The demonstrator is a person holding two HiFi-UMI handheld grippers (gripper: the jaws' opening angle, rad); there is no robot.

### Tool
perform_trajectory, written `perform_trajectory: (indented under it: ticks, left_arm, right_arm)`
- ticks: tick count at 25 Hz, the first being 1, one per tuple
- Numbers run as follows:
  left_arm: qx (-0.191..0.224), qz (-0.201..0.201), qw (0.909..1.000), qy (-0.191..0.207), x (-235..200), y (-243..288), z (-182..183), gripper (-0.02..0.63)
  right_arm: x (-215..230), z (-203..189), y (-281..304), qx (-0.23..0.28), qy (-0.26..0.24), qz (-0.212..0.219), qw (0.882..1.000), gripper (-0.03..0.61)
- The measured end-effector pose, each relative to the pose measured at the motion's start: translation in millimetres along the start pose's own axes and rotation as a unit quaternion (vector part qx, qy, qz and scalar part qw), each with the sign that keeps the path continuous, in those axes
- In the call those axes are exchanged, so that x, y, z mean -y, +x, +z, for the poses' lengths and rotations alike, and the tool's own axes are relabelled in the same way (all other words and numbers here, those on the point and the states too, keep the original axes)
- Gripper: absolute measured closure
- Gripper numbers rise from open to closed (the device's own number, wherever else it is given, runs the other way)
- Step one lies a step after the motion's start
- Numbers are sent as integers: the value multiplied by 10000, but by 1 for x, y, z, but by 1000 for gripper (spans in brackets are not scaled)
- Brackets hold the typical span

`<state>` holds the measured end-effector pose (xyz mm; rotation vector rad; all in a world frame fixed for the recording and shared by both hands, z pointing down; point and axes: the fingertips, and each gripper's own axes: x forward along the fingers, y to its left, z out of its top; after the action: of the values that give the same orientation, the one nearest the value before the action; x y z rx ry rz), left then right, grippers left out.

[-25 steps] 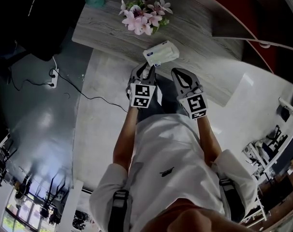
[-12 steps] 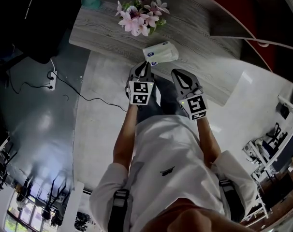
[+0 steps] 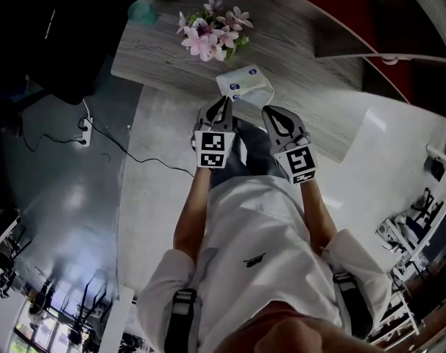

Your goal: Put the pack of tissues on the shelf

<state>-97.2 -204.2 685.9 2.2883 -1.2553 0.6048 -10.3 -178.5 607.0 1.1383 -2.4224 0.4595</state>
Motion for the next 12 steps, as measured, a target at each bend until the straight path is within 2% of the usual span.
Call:
perform_trajectory:
  ticks: [12]
  left_arm:
    - [725, -181, 9966, 348, 17, -29, 80, 574]
  right_arm:
    - [14, 44, -30, 565, -192, -409, 9974, 552]
